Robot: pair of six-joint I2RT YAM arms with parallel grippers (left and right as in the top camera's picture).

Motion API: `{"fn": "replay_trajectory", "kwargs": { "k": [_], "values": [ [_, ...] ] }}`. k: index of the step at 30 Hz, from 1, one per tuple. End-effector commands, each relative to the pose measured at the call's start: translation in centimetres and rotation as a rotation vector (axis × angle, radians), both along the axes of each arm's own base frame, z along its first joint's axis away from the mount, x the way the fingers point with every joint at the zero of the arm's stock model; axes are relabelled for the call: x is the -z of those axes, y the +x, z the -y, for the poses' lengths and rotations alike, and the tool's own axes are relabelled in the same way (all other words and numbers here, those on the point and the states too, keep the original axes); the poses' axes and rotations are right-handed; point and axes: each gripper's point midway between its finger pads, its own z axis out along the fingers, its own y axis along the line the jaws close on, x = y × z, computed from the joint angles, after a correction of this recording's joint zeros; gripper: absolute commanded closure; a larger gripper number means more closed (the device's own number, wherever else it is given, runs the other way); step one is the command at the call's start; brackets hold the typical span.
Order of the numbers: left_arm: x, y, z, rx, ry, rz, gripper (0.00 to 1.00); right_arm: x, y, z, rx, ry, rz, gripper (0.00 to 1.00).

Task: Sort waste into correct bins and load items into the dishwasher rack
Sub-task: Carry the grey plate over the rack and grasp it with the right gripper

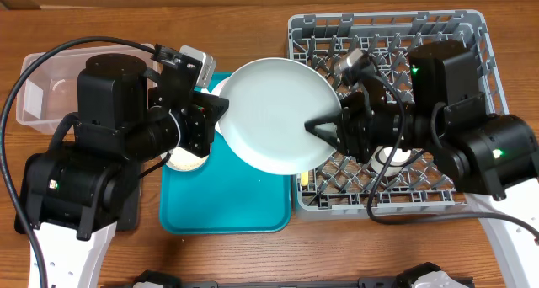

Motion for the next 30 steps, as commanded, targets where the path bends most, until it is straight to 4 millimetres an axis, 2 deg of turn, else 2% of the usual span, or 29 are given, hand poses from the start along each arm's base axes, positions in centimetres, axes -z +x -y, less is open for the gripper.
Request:
{"fn": "replay_trajectory", "kwargs": {
  "k": [1,3,4,5,8,10,13,16,18,21,25,27,30],
  "values": [
    [-0.3,-0.2,0.5,0.016,-0.019,-0.003,0.87,0.0,1.8,1.2,0.14,-0.046,0.014,0.89],
    [-0.3,-0.2,0.5,0.016,-0.019,-0.003,0.64,0.2,2.5,1.9,0.2,-0.069,0.011,0.95],
    [-0.3,-0.2,0.5,0.016,-0.019,-0.003,0.44,0.4,2.8,2.3,0.24,-0.082,0.005,0.96],
    [-0.3,-0.3,0.4,0.015,-0.019,-0.003,0.32,0.5,3.2,2.9,0.289,-0.099,0.001,0.96],
    [-0.5,-0.4,-0.2,-0.012,0.0,0.008,0.16,1.3,4.8,6.2,0.508,-0.173,-0.016,0.96],
    [-0.9,-0.5,-1.1,-0.053,0.027,0.031,0.03,2.2,5.7,10.0,0.71,-0.257,-0.035,0.96],
    [-2.2,-1.0,-2.1,-0.098,0.044,0.087,0.0,3.7,5.6,15.8,0.966,-0.389,-0.087,0.96],
    [-3.8,-1.8,-2.7,-0.119,0.041,0.138,0.0,4.8,4.9,19.6,1.092,-0.476,-0.139,0.96],
    [-4.6,-2.3,-2.9,-0.12,0.033,0.164,0.0,5.1,5.0,21.4,1.148,-0.492,-0.159,0.96],
    [-5.0,-2.9,-3.0,-0.12,0.028,0.178,0.0,5.1,5.9,23.1,1.203,-0.488,-0.156,0.96],
    [-4.7,-3.0,-3.0,-0.12,0.032,0.165,0.0,5.7,8.8,24.1,1.174,-0.537,-0.108,0.96],
    [-4.4,-3.1,-3.1,-0.119,0.035,0.156,0.0,6.9,11.0,24.3,1.117,-0.609,-0.076,0.96],
    [-4.4,-3.1,-3.1,-0.119,0.036,0.154,0.0,9.3,12.5,25.7,1.089,-0.766,-0.086,0.96]
  ]
}}
